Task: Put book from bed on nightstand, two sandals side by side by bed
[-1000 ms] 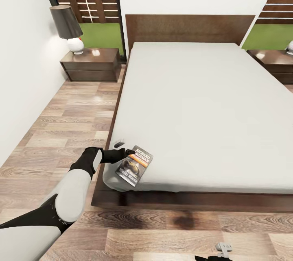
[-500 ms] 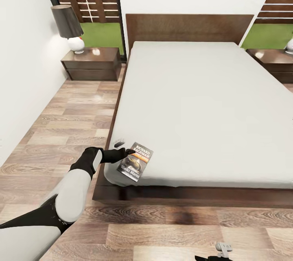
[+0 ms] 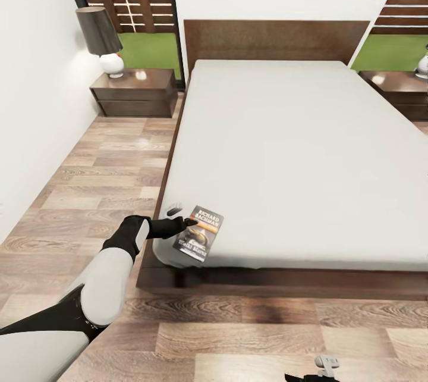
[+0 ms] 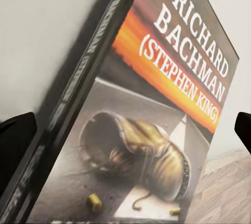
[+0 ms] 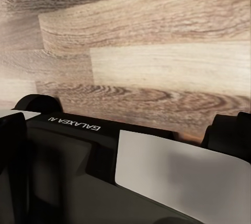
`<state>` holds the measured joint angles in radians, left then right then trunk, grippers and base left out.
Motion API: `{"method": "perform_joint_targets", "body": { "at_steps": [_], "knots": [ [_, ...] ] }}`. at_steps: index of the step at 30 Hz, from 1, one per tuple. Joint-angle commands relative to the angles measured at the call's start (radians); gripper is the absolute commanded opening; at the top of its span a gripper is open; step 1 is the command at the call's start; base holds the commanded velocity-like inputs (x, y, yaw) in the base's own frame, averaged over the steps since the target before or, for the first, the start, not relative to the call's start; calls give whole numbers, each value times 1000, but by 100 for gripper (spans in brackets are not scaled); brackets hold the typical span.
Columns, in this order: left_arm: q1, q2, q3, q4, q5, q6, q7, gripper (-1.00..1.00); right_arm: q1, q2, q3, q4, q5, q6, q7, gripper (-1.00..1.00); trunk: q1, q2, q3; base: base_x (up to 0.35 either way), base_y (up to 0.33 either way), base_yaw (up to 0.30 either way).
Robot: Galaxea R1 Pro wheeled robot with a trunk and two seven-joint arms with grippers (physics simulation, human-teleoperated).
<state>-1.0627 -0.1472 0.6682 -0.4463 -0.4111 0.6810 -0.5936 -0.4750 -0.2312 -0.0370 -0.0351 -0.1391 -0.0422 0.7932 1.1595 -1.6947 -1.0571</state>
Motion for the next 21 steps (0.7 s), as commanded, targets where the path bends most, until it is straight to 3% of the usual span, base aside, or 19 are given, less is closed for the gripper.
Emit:
{"method": "perform_joint_targets", "body": {
  "at_steps": [1, 21],
  "knots": [
    [0, -1, 7, -2, -24, 5, -5, 100, -1, 0, -3, 1, -1, -2, 4, 100, 0, 0, -1, -114, 0, 0],
    [0, -1, 7, -2, -23, 5, -5, 100, -1, 0, -3, 1, 0, -2, 4, 100, 0, 0, -1, -9, 0, 0]
  ]
}}
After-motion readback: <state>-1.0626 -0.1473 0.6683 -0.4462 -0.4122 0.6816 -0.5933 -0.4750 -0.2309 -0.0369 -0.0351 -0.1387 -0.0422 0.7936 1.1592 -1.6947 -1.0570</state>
